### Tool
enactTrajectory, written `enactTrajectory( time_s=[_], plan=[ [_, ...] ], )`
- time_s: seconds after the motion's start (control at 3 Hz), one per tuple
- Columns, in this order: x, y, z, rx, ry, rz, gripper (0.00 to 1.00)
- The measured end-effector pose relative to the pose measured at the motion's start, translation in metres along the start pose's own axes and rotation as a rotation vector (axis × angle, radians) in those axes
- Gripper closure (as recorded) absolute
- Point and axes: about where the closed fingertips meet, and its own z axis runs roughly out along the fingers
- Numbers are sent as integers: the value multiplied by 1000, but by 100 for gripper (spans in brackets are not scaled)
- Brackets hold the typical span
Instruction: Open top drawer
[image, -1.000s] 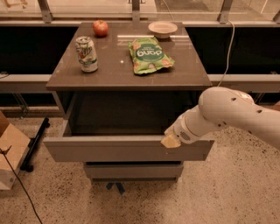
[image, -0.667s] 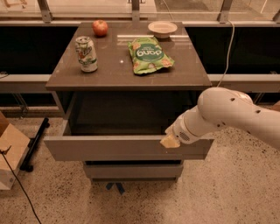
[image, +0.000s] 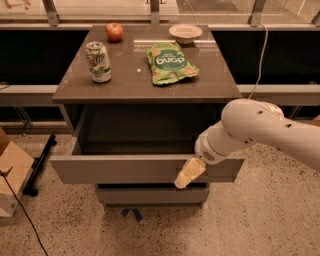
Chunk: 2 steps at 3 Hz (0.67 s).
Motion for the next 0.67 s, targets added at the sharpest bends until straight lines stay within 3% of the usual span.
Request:
enactTrajectory(
  time_s=[0.67],
  plan=[
    [21,18,15,-95,63,-11,0]
  ],
)
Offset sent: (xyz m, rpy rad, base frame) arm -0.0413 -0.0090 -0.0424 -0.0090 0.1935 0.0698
